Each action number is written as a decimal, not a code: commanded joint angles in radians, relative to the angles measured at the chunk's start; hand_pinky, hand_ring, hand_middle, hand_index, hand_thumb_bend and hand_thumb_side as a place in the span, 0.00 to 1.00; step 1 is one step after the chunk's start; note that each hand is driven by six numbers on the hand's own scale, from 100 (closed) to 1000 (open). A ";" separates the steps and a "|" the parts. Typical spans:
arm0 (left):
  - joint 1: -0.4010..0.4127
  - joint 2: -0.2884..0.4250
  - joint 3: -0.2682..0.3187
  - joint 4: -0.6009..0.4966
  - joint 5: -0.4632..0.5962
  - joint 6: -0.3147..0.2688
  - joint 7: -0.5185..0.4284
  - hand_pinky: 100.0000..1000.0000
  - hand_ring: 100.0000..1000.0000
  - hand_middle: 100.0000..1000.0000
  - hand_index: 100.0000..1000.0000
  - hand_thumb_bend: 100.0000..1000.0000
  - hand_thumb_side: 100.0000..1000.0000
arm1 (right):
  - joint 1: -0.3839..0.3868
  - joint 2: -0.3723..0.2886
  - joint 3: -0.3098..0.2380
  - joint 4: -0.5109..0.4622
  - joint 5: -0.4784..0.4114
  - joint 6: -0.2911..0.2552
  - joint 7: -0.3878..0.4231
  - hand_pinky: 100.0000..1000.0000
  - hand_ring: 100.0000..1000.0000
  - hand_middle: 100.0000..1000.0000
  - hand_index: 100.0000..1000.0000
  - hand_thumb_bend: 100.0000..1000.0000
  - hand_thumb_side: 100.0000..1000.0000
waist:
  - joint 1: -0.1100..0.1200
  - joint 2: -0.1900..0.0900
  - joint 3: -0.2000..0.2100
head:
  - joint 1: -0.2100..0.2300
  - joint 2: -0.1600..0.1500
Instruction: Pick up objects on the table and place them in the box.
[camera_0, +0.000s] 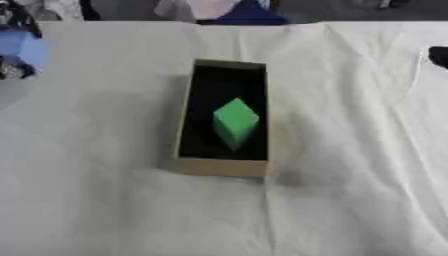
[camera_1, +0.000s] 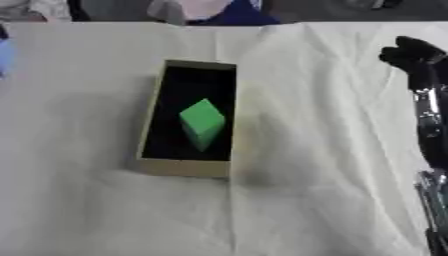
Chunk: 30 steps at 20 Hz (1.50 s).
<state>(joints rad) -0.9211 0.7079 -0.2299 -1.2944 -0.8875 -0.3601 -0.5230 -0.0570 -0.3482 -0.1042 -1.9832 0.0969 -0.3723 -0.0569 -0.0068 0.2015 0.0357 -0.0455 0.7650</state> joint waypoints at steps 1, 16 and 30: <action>-0.045 -0.039 -0.044 -0.124 0.050 -0.008 -0.042 0.55 0.63 0.60 0.71 0.21 0.00 | -0.010 -0.024 -0.003 -0.017 -0.011 -0.006 0.003 0.82 0.78 0.62 0.82 0.00 0.88 | 0.003 -0.019 -0.002 | 0.002 0.005; -0.123 -0.399 -0.187 -0.187 -0.058 -0.045 -0.113 0.55 0.63 0.59 0.71 0.25 0.00 | -0.027 -0.023 -0.007 -0.017 -0.035 -0.008 0.002 0.82 0.78 0.62 0.82 0.00 0.87 | 0.007 -0.024 -0.022 | 0.017 0.005; -0.105 -0.577 -0.197 0.023 -0.260 -0.070 -0.003 0.55 0.62 0.59 0.71 0.23 0.00 | -0.039 -0.010 -0.005 -0.017 -0.045 0.002 0.005 0.82 0.78 0.62 0.82 0.00 0.87 | 0.016 -0.018 -0.052 | 0.039 0.005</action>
<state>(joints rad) -1.0105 0.1351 -0.4362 -1.2748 -1.1361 -0.4332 -0.5380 -0.0877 -0.3478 -0.1044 -1.9832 0.0585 -0.3719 -0.0517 0.0108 0.1966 -0.0150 -0.0102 0.7650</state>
